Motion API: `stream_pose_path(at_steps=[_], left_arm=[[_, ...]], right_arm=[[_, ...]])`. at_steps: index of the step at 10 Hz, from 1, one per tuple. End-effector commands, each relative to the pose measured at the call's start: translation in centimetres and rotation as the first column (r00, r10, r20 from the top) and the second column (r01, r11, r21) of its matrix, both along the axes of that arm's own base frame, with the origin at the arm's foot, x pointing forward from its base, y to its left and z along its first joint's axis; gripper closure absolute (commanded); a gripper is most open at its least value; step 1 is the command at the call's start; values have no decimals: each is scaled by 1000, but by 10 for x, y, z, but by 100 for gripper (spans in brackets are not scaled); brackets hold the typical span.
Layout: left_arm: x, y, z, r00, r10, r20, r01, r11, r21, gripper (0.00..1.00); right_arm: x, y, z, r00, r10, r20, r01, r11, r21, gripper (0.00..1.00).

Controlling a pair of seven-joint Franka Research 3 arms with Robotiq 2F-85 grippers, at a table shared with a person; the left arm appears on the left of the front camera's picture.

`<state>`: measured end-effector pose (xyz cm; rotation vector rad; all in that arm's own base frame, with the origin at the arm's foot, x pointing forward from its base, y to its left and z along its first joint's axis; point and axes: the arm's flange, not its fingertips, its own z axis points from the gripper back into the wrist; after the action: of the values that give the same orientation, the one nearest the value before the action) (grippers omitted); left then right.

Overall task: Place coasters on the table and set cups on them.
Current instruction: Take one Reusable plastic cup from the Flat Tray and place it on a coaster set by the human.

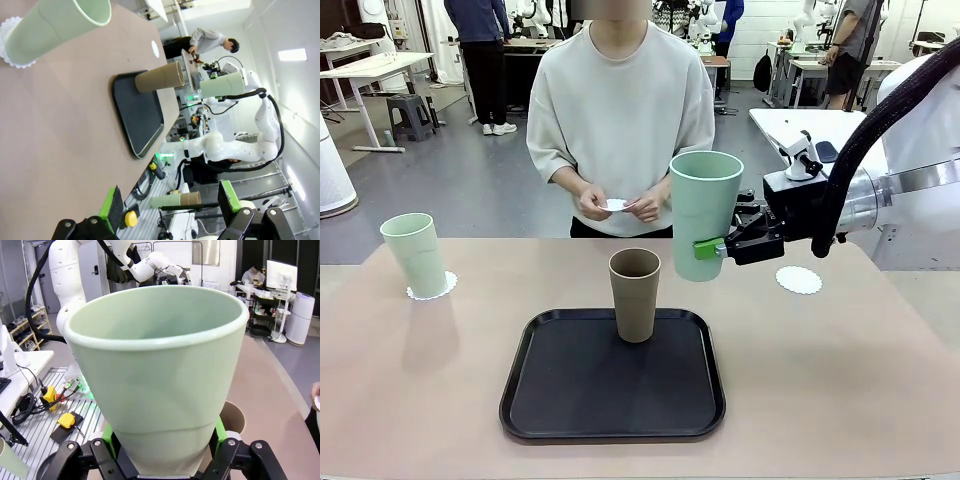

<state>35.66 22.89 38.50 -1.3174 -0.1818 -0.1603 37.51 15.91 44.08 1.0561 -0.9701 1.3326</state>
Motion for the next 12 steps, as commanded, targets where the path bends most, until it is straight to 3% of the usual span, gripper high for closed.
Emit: stream_pose_path(at_steps=[1, 3, 6, 9, 12], left_arm=[[0, 0, 2, 1000, 5, -6, -5, 1000, 5, 0], [0, 0, 2, 1000, 5, -6, -5, 1000, 5, 0], [0, 0, 2, 1000, 5, -6, -5, 1000, 5, 0], [0, 0, 2, 1000, 5, -6, -5, 1000, 5, 0], [0, 0, 2, 1000, 5, -6, -5, 1000, 5, 0]], right_arm=[[0, 0, 0, 1000, 0, 0, 0, 1000, 0, 18], [46, -39, 14, 997, -67, 37, 67, 998, 18, 18], [108, -129, 18, 983, -185, 10, 185, 982, -30, 18], [121, -197, 23, 958, -284, -38, 285, 959, 11, 18], [115, -231, 27, 941, -339, -7, 339, 941, 0, 18]])
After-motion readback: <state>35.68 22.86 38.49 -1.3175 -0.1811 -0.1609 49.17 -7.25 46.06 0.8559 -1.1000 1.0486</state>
